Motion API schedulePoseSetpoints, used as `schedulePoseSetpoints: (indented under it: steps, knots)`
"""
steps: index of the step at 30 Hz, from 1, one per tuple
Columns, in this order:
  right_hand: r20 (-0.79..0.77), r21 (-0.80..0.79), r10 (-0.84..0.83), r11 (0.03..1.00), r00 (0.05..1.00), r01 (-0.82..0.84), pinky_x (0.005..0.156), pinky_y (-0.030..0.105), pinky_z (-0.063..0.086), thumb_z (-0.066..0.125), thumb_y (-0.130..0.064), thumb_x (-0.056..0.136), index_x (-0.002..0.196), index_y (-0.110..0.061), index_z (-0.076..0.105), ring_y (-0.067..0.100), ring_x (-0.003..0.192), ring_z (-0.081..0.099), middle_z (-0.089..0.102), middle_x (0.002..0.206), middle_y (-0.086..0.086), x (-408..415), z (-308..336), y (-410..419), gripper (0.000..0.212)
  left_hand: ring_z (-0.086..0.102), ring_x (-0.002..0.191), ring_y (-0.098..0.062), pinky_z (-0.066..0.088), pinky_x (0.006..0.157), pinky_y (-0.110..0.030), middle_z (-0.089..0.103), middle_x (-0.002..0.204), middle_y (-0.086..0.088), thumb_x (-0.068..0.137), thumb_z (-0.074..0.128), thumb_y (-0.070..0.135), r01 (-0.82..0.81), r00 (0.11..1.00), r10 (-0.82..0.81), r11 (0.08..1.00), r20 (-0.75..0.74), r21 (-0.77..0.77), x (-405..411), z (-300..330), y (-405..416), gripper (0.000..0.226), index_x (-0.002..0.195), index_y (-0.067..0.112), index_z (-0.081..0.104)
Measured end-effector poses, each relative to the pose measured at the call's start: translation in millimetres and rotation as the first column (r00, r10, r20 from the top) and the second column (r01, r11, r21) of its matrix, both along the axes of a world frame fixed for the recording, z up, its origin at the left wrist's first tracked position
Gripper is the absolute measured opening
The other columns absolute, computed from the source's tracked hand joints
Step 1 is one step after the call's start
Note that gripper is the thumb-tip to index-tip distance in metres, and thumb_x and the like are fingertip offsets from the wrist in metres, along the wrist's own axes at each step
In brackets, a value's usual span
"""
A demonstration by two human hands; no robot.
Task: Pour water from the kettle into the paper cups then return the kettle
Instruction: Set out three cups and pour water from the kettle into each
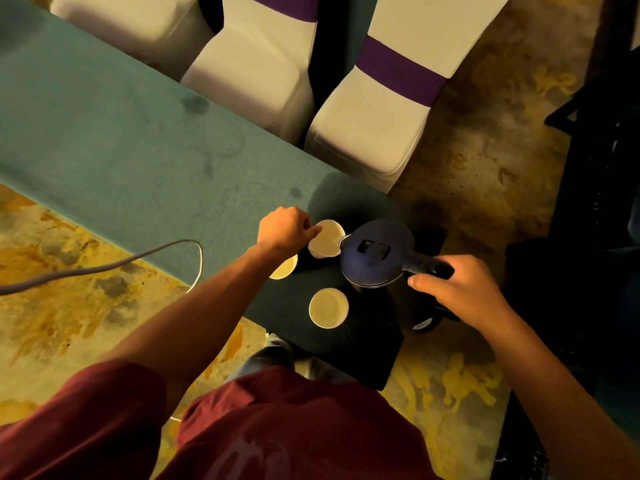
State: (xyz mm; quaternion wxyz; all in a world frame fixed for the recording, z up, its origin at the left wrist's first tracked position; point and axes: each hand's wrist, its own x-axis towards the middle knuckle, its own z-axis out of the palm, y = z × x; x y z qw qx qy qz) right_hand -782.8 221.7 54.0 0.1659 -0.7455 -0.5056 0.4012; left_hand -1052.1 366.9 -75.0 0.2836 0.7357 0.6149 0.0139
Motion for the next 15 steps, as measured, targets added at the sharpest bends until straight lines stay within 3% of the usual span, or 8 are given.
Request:
schedulePoseSetpoints:
  steps: [4, 7, 10, 15]
  knots:
    - [0.027, -0.008, 0.007, 1.000, 1.000, -0.007, 0.041, 0.017, 0.034, 0.071, -0.056, 0.064, 0.066, -0.020, 0.069, 0.001, 0.047, 0.053, 0.065, 0.058, 0.002, -0.5, -3.1, 2.7, 0.037, 0.055, 0.060, -0.011, 0.032, 0.046, -0.022, 0.061, 0.071, 0.005, 0.092, 0.063, 0.049, -0.006, 1.000, 0.006, 1.000, 0.000, 0.020, -3.7, 0.7, -1.0, 0.031, 0.084, 0.021, 0.073]
    - [0.040, -0.021, 0.012, 1.000, 0.999, -0.011, 0.042, 0.017, 0.036, 0.070, -0.058, 0.064, 0.067, -0.023, 0.071, 0.007, 0.049, 0.060, 0.067, 0.057, -0.003, -1.0, -2.1, 4.5, 0.035, 0.058, 0.063, -0.013, 0.036, 0.051, -0.024, 0.062, 0.072, 0.004, 0.093, 0.062, 0.049, 0.000, 1.000, 0.000, 1.000, 0.005, 0.009, -4.9, 0.5, -1.7, 0.031, 0.087, 0.020, 0.074]
    - [0.057, -0.024, 0.018, 1.000, 0.998, -0.017, 0.050, 0.028, 0.041, 0.070, -0.059, 0.064, 0.069, -0.019, 0.072, 0.016, 0.058, 0.066, 0.070, 0.063, 0.002, -1.6, -1.4, 5.1, 0.040, 0.061, 0.066, -0.015, 0.042, 0.057, -0.026, 0.064, 0.074, 0.003, 0.094, 0.061, 0.049, 0.013, 1.000, -0.013, 1.000, 0.000, 0.001, -5.3, 0.0, -1.1, 0.032, 0.087, 0.020, 0.074]
    - [0.043, -0.026, 0.001, 1.000, 0.999, 0.000, 0.046, 0.025, 0.037, 0.069, -0.059, 0.065, 0.061, -0.032, 0.067, -0.002, 0.046, 0.052, 0.059, 0.050, -0.012, -5.1, 0.4, 4.5, 0.028, 0.063, 0.069, -0.017, 0.047, 0.058, -0.028, 0.070, 0.078, 0.000, 0.092, 0.062, 0.051, 0.020, 1.000, -0.020, 1.000, -0.006, -0.008, -6.0, 0.7, 0.1, 0.033, 0.086, 0.021, 0.075]
